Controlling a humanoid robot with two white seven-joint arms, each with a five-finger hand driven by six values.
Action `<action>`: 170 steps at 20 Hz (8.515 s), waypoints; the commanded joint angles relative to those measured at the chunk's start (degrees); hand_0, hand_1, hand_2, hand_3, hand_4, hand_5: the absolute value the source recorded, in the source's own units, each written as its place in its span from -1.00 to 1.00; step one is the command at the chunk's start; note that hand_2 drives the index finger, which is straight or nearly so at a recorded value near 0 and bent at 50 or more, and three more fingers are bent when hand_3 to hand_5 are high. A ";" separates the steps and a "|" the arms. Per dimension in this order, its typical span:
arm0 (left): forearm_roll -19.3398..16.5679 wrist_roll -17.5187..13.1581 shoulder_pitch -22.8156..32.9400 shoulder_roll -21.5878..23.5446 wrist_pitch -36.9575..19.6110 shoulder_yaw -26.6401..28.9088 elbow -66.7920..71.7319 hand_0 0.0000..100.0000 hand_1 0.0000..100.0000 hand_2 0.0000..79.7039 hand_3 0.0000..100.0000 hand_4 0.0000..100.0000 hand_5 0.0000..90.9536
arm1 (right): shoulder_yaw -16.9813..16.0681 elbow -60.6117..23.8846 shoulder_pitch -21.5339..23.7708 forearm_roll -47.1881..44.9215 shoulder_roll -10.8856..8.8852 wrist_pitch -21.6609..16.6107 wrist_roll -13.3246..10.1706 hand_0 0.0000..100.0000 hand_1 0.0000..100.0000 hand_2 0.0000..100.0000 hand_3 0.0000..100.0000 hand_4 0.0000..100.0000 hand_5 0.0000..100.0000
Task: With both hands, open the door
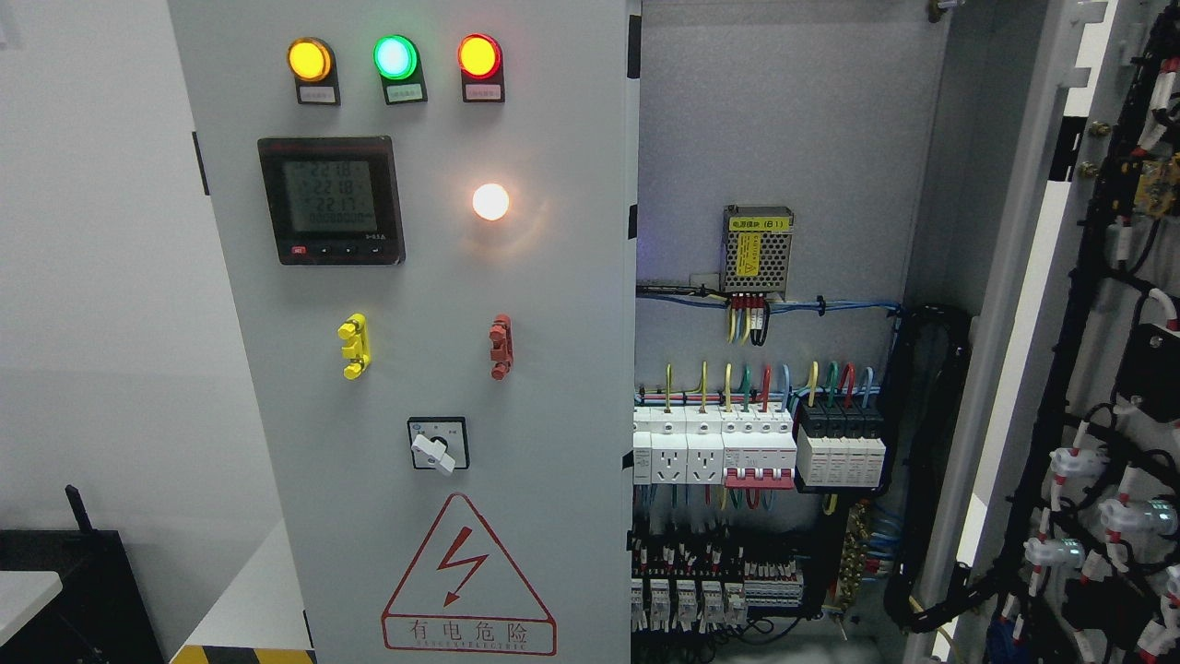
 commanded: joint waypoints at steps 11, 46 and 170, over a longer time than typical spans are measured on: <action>-11.87 4.69 -1.52 -10.01 -0.01 1.92 22.17 -1.00 -1.00 -1.00 -1.00 -1.00 -1.00 | 0.00 0.00 0.00 -0.09 -0.01 0.03 0.00 -0.23 -1.00 -1.00 -1.00 -1.00 -1.00; -8.97 7.42 -0.38 -9.66 -1.68 6.14 21.74 -1.00 -1.00 -1.00 -1.00 -1.00 -1.00 | -4.93 -59.13 22.58 -0.26 -8.44 -3.84 -0.09 -0.23 -1.00 -1.00 -1.00 -1.00 -1.00; -9.06 6.63 -0.73 -9.83 -1.59 6.40 21.38 -1.00 -1.00 -1.00 -1.00 -1.00 -1.00 | 4.31 -78.22 -27.77 -2.72 -2.83 0.99 2.72 -0.23 -1.00 -1.00 -1.00 -1.00 -1.00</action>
